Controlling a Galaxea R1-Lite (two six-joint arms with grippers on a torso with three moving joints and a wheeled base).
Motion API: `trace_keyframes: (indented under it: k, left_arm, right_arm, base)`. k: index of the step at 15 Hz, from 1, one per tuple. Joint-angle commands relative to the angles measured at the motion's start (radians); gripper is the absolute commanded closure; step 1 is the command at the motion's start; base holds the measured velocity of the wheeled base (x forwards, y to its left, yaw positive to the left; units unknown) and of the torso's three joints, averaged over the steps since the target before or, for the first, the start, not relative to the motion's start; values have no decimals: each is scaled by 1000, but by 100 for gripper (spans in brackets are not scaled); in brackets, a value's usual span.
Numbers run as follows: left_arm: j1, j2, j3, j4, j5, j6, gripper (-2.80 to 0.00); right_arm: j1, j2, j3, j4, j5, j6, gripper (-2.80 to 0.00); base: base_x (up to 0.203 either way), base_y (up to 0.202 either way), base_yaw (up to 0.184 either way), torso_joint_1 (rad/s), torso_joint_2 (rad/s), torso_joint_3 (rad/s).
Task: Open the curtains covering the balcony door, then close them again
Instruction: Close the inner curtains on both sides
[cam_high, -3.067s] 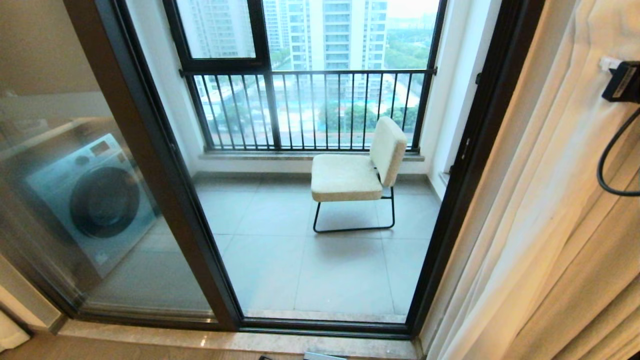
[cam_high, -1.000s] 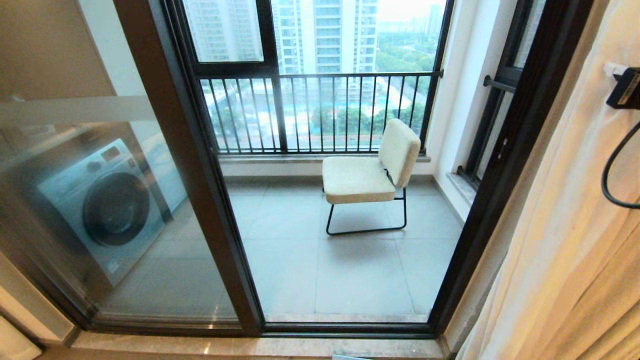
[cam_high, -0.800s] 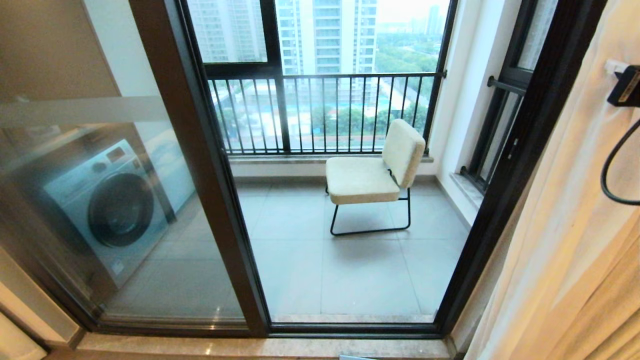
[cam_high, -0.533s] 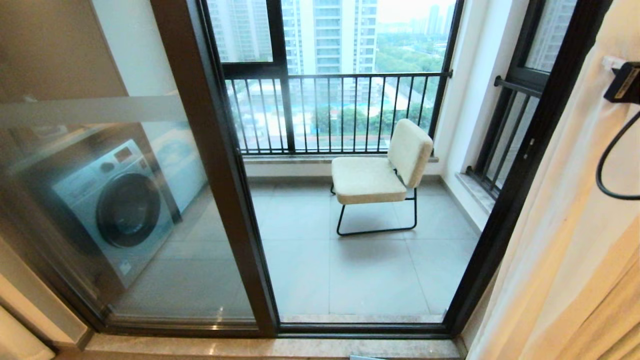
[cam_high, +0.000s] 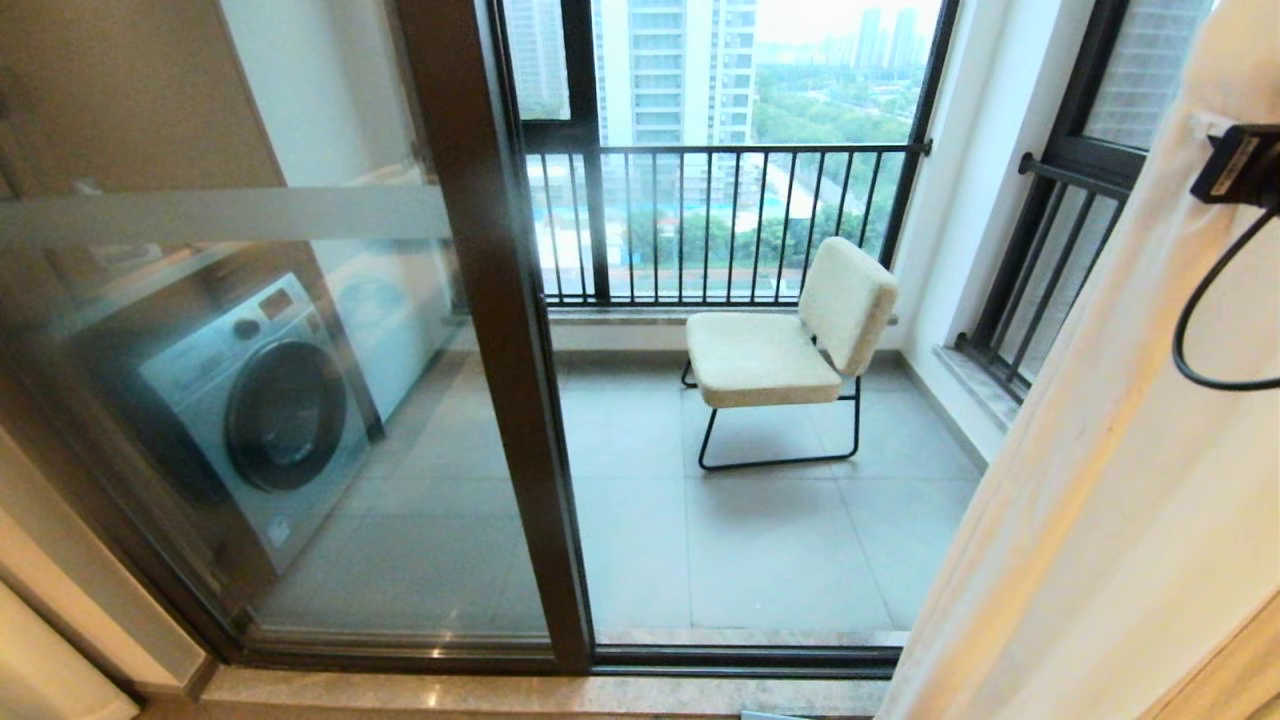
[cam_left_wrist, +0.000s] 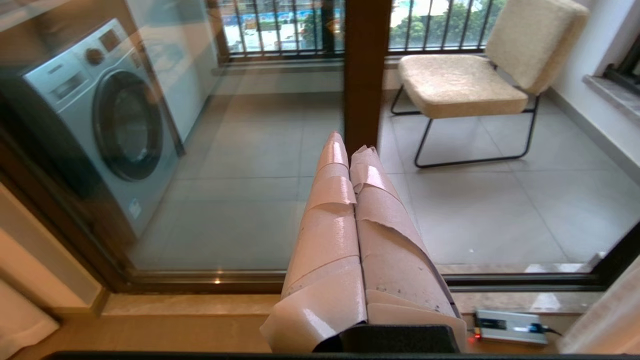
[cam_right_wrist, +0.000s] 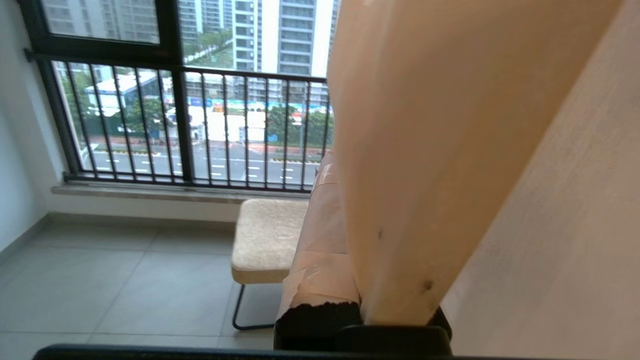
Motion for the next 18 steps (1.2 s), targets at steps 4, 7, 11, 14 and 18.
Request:
trace_keyframes:
  k: [4,7,11,14,18]
  left_arm:
    - [0,0,0,0,0,0,0]
    - [0,0,0,0,0,0,0]
    - [0,0,0,0,0,0,0]
    - [0,0,0,0,0,0,0]
    - [0,0,0,0,0,0,0]
  right_arm:
    - [15,56,-53,-5,0,-1,0]
    - [28,78,-83,-3,0,-1,0]
    - [35,89,-97,-3,0,-2,0]
    - [35,89,-97,-3,0,-1,0]
    - [36,86,-95,-3,0,-2,0]
  base:
    - [0,188,-1,2,3,1]
    - [0,185,0,3,3,0]
    - [0,188,-2,3,2,3]
    - [0,188,-1,3,2,1]
    - [0,185,0,2,1,2]
